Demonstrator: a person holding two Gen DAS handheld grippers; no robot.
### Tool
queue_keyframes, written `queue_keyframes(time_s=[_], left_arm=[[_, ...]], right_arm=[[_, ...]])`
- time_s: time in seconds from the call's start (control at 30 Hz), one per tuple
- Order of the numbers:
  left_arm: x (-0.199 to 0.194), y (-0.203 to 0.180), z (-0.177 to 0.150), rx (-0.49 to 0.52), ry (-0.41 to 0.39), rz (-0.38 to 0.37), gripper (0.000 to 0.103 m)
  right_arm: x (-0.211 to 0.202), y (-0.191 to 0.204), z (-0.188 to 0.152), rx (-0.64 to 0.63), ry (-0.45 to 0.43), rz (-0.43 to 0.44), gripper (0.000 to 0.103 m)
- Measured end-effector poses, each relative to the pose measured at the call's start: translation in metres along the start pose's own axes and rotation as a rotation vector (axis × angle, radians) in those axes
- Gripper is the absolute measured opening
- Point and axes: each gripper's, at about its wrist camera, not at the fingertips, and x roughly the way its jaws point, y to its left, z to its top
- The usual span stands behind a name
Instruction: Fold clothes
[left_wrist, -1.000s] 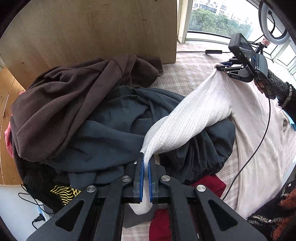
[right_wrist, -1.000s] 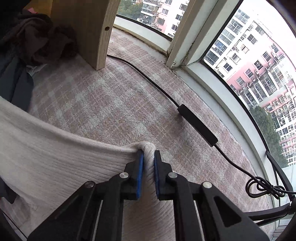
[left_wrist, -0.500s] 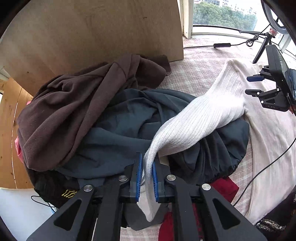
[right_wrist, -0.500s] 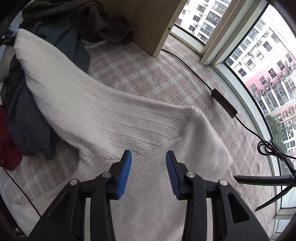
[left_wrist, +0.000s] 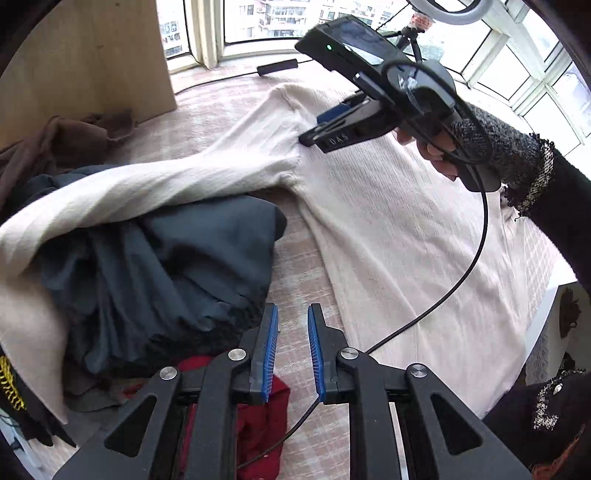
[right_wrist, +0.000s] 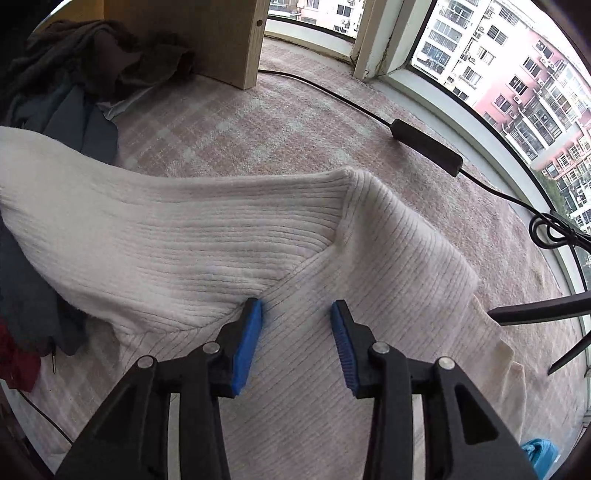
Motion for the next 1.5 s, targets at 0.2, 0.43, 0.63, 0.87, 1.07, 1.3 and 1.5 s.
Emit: queue_keyframes(time_s=[0.2, 0.43, 0.63, 0.87, 1.07, 1.3, 1.5], left_arm=[[0.051, -0.021, 0.025, 0.026, 0.029, -0.005, 0.016], [0.067, -0.026, 0.034, 0.021, 0.053, 0.019, 0.005], [0.052, 0.01, 0.012, -0.12, 0.025, 0.007, 0.005], [0.039, 0.012, 0.015, -0.154, -0.018, -0.047, 0.009], [-0.009, -0.001, -0.06, -0.127, 0.057, -0.094, 0.01], [-0.101, -0.007, -0.163, -0.21, 0.07, -0.111, 0.019], [-0.02, -0.02, -0.171, -0.163, 0.097, -0.119, 0.029]], right_arm=[[-0.006, -0.006, -0.003, 0.027, 0.0, 0.005, 0.04], [-0.015, -0.011, -0.009, 0.031, -0.012, -0.004, 0.04], [-0.021, -0.017, -0.014, 0.034, -0.023, -0.012, 0.04], [-0.029, -0.015, -0.014, 0.005, -0.027, -0.102, 0.04], [-0.04, -0.023, -0.019, 0.044, -0.021, -0.075, 0.04], [-0.108, -0.024, -0.032, 0.122, -0.125, 0.17, 0.042], [-0.094, 0.01, -0.046, 0.048, -0.076, 0.102, 0.053]])
